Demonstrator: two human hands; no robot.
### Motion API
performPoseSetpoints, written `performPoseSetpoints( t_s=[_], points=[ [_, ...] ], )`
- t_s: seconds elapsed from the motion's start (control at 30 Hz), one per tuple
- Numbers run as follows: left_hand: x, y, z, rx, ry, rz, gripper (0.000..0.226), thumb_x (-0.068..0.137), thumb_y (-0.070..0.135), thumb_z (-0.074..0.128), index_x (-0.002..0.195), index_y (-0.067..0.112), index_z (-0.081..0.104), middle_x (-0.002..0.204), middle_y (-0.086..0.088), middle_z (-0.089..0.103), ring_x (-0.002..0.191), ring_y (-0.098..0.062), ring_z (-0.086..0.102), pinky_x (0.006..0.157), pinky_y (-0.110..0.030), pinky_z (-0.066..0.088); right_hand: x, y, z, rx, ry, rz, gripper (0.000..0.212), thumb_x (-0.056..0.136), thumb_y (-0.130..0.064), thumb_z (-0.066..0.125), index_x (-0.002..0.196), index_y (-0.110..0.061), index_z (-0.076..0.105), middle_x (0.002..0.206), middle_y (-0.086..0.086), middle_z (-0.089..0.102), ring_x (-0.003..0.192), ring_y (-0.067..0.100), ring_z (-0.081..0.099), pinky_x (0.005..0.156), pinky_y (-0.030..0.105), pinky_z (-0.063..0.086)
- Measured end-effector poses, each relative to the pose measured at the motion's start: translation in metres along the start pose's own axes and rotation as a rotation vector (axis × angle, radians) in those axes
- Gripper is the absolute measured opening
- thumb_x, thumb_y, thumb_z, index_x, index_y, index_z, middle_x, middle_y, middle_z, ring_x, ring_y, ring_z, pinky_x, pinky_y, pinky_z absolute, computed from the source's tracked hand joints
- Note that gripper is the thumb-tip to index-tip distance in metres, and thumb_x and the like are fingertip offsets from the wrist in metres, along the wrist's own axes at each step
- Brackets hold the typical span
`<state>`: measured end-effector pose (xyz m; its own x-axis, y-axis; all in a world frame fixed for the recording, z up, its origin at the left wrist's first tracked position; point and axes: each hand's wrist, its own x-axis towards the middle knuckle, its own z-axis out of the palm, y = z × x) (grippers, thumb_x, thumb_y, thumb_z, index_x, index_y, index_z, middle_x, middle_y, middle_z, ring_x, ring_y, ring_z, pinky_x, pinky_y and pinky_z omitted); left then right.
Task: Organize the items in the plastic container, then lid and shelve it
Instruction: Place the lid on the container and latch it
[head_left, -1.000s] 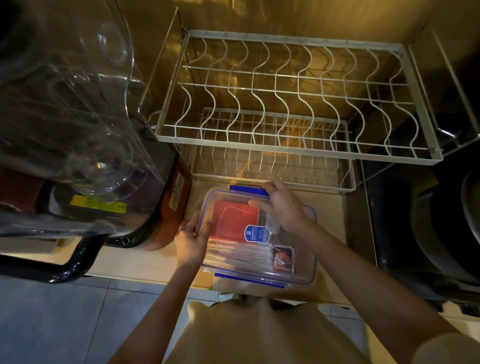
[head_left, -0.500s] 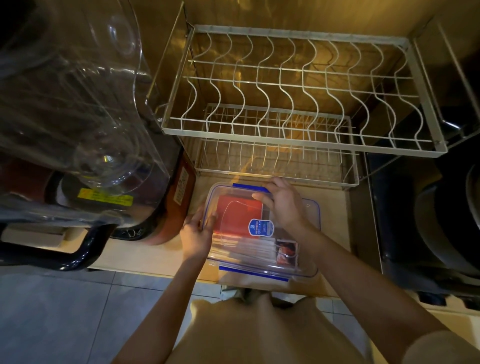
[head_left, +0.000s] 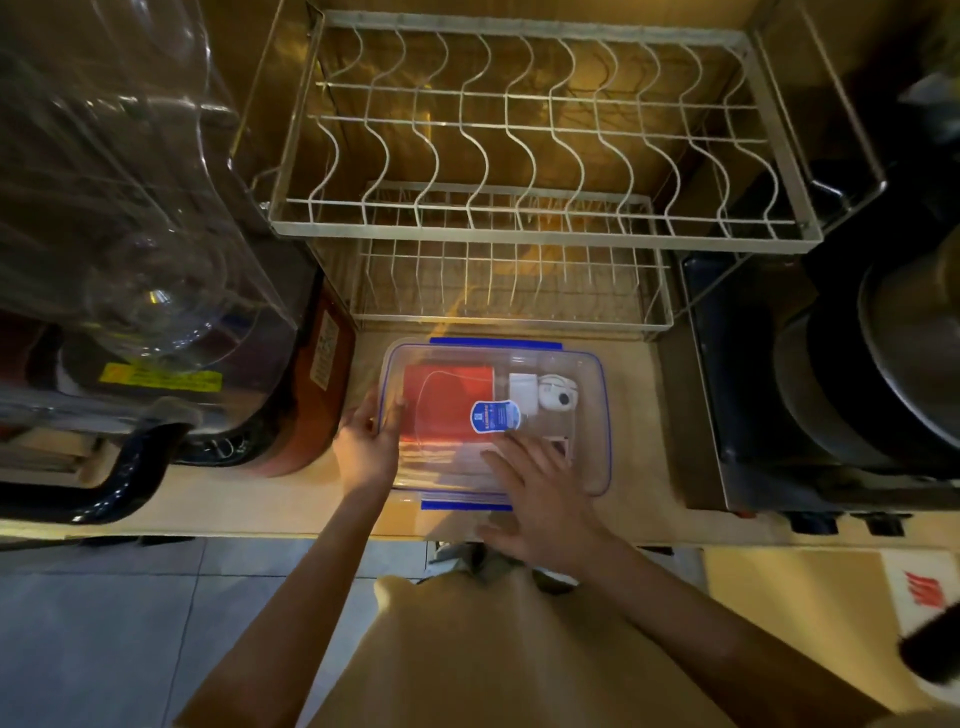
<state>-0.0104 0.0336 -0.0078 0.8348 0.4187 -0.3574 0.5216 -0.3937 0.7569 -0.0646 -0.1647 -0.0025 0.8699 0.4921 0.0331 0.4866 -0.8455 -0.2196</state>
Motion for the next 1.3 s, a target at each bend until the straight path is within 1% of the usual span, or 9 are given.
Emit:
performPoseSetpoints(
  t_s=[0.13, 0.23, 0.4, 0.6, 0.8, 0.87, 1.0, 1.2, 1.3],
  points=[
    [0.004, -0.006, 0.001, 0.01, -0.012, 0.014, 0.052, 0.087, 0.043, 0.055, 0.131, 0.015, 0.051, 0.124, -0.02, 0.06, 0.114, -0.031, 0.058, 0.093, -0.036, 0.046, -0.009, 0.0, 0.023, -0.22, -0.076, -0.021, 0.093, 0.057, -0.049, 0.079, 0.132, -0.012, 0.04, 0.138, 0.011, 0.052, 0.131, 0.026, 0.031, 0.109, 0.042, 0.021],
    [0.005, -0.006, 0.002, 0.034, 0.001, 0.031, 0.053, 0.087, 0.043, 0.054, 0.132, 0.015, 0.05, 0.125, -0.02, 0.06, 0.115, -0.032, 0.058, 0.093, -0.036, 0.047, -0.006, -0.001, 0.033, -0.282, -0.005, 0.008, 0.083, 0.063, -0.036, 0.08, 0.131, -0.013, 0.038, 0.138, 0.011, 0.039, 0.13, 0.026, 0.032, 0.107, 0.042, 0.023],
    [0.006, -0.01, 0.004, 0.031, 0.003, 0.048, 0.054, 0.087, 0.045, 0.053, 0.133, 0.016, 0.049, 0.123, -0.02, 0.06, 0.11, -0.033, 0.06, 0.089, -0.038, 0.05, -0.011, 0.006, 0.031, -0.194, 0.05, -0.068, 0.082, 0.062, -0.036, 0.08, 0.13, -0.013, 0.04, 0.136, 0.014, 0.055, 0.131, 0.027, 0.031, 0.112, 0.043, 0.02],
    [0.006, -0.01, 0.006, 0.055, 0.001, 0.054, 0.052, 0.089, 0.044, 0.05, 0.133, 0.016, 0.048, 0.122, -0.022, 0.059, 0.109, -0.035, 0.06, 0.086, -0.036, 0.048, -0.013, 0.019, 0.026, -0.109, 0.03, -0.15, 0.056, 0.085, -0.045, 0.046, 0.133, -0.016, 0.038, 0.138, 0.015, 0.053, 0.131, 0.03, 0.047, 0.107, 0.046, 0.038],
    [0.008, -0.012, 0.006, 0.062, -0.005, 0.051, 0.051, 0.09, 0.041, 0.051, 0.134, 0.016, 0.047, 0.121, -0.023, 0.06, 0.111, -0.036, 0.057, 0.091, -0.04, 0.047, -0.013, 0.021, 0.031, -0.061, 0.085, -0.177, 0.045, 0.1, -0.041, 0.018, 0.132, -0.017, 0.041, 0.135, 0.016, 0.056, 0.132, 0.025, 0.032, 0.117, 0.037, 0.009],
    [0.007, -0.013, 0.006, 0.05, -0.01, 0.05, 0.053, 0.089, 0.044, 0.05, 0.134, 0.016, 0.047, 0.122, -0.021, 0.06, 0.112, -0.034, 0.058, 0.093, -0.041, 0.048, -0.013, 0.02, 0.03, 0.008, 0.122, -0.17, 0.044, 0.1, -0.04, 0.019, 0.131, -0.018, 0.042, 0.133, 0.016, 0.058, 0.131, 0.024, 0.034, 0.117, 0.035, 0.011],
    [0.008, -0.012, 0.006, 0.043, 0.001, 0.052, 0.053, 0.088, 0.045, 0.051, 0.134, 0.018, 0.048, 0.122, -0.019, 0.061, 0.112, -0.033, 0.059, 0.093, -0.04, 0.048, -0.012, 0.023, 0.028, 0.153, 0.167, -0.163, 0.04, 0.098, -0.042, 0.028, 0.128, -0.02, 0.045, 0.13, 0.016, 0.06, 0.129, 0.023, 0.039, 0.106, 0.042, 0.041],
    [0.005, -0.01, 0.004, 0.019, 0.003, 0.053, 0.053, 0.088, 0.046, 0.052, 0.133, 0.019, 0.049, 0.126, -0.017, 0.06, 0.116, -0.03, 0.057, 0.094, -0.038, 0.046, -0.008, 0.018, 0.006, 0.546, -0.001, 0.076, 0.052, 0.096, -0.048, 0.03, 0.124, -0.016, 0.059, 0.137, 0.006, 0.056, 0.131, 0.012, 0.041, 0.111, 0.035, 0.034],
    [0.001, -0.007, 0.003, -0.069, -0.014, 0.024, 0.05, 0.089, 0.043, 0.052, 0.131, 0.014, 0.05, 0.128, -0.016, 0.059, 0.12, -0.031, 0.055, 0.096, -0.038, 0.044, -0.006, 0.023, -0.01, 0.583, 0.137, 0.316, 0.032, 0.097, -0.027, 0.039, 0.122, -0.017, 0.058, 0.126, 0.003, 0.061, 0.121, 0.012, 0.048, 0.105, 0.036, 0.041]
  ],
)
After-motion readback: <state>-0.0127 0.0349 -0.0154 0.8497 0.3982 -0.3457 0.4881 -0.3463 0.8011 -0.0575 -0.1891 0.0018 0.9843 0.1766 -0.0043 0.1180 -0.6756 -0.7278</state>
